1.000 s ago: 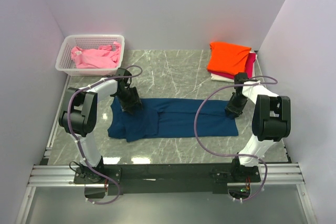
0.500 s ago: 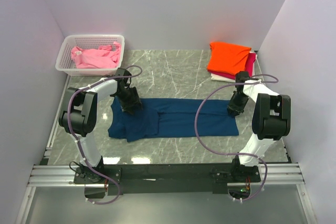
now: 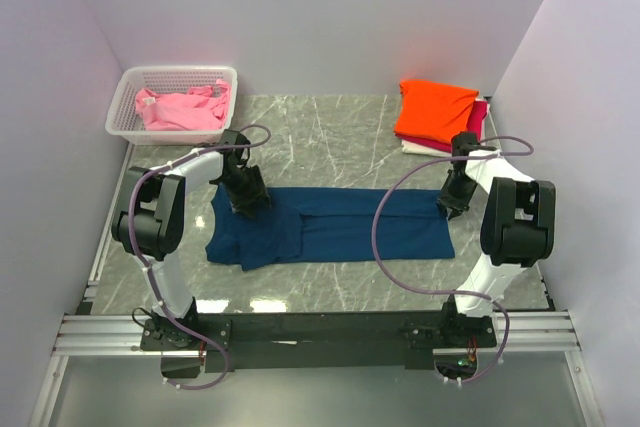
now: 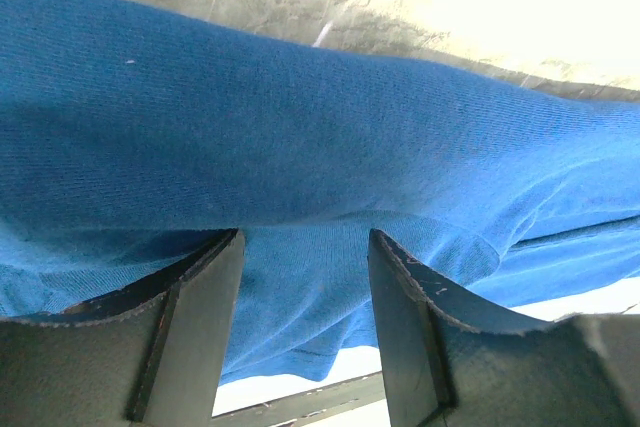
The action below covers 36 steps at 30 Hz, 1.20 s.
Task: Fold and stack the t-shirts
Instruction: Fold the tshirt
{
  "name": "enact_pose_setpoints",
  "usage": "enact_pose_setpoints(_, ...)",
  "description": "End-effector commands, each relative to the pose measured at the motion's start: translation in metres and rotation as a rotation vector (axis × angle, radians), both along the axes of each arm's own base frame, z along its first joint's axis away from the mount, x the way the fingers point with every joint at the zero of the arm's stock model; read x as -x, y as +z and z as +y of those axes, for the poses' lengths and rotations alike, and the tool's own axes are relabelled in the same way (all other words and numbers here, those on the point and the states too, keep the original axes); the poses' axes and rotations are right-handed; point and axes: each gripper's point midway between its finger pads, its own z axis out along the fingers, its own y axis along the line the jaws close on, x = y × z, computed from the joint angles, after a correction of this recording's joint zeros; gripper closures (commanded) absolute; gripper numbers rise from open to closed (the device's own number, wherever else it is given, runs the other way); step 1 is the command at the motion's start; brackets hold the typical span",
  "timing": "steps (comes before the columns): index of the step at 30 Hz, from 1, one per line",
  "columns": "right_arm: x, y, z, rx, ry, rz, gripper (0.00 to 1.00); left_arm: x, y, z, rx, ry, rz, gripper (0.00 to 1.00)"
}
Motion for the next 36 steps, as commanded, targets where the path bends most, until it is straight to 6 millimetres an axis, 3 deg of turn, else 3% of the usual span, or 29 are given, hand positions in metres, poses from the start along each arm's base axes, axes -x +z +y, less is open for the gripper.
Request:
enact_pose_setpoints(1,-0.014,0.003,-0.008,0.022,0.007,-0.03,0.69,0.0,-0.019,0.011,-0.057,0.001,-0.005,0.4)
enact_pose_setpoints(9,-0.024,-0.003,-0.009,0.018,0.016,-0.05,0.73,0.004,-0.02,0.012,-0.059,0.006,0.0,0.4)
enact_pose_setpoints(25,-0.015,-0.005,-0.024,0.085,-0.007,-0.019,1.0,0.007,-0.025,0.022,-0.114,0.007,0.008,0.4)
enact_pose_setpoints(36,-0.013,-0.002,-0.028,0.091,-0.022,-0.013,1.0,0.003,-0.016,0.037,-0.186,0.004,-0.02,0.4)
